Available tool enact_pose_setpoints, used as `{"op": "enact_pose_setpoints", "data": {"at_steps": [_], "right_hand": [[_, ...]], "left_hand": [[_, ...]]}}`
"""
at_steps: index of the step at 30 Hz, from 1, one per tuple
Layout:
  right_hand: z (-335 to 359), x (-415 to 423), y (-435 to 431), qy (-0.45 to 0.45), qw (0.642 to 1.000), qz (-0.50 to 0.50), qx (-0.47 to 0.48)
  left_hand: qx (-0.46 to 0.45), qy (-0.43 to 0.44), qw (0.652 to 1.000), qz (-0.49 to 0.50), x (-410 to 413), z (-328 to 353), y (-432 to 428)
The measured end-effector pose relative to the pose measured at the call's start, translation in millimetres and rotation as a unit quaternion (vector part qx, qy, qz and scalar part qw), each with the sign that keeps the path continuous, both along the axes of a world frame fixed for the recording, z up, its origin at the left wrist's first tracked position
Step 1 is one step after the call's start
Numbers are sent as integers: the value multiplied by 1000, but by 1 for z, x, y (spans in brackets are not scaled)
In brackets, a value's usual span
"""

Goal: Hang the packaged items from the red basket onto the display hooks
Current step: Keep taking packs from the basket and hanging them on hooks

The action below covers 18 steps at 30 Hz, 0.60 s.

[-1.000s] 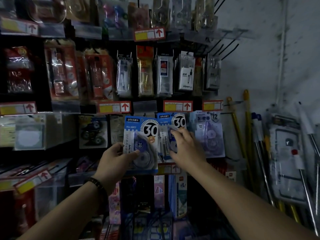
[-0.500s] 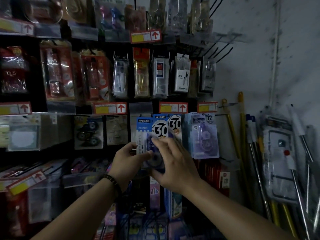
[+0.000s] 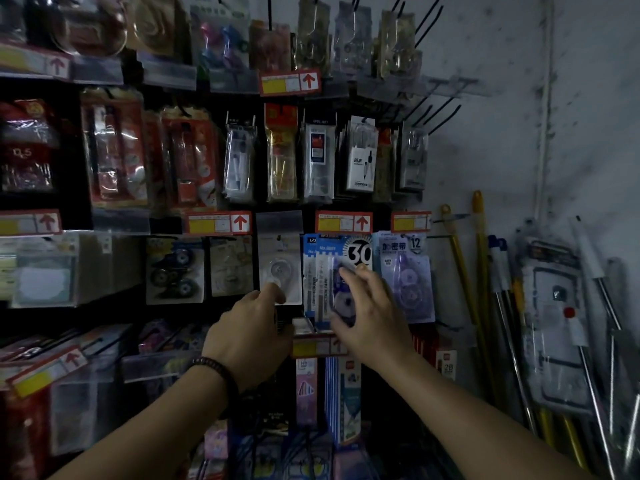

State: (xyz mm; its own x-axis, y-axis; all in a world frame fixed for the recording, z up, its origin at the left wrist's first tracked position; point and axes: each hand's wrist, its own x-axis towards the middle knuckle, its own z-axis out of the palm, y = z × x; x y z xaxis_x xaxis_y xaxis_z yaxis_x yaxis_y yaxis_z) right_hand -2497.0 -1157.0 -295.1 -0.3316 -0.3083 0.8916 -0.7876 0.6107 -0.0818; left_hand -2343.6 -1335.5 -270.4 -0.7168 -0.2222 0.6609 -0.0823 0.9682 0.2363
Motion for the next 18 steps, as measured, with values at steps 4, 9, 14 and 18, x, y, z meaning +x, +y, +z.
{"op": "enact_pose_setpoints", "data": {"at_steps": [4,9,14,18], "right_hand": [[9,-1,-3,-3,999,-21,28],[17,-1,-6,-29,998,-32,45],[27,2,-12,-67,994,-51,63],[28,8,-17,-101,988,-74,94]], "left_hand": [[-3,-14,1000,0,6,-2,1],[-16,-32,999,-5,9,-6,5],[-27,-37,999,-12,11,-11,14],[-31,-39,999,-19,14,-14,14]]}}
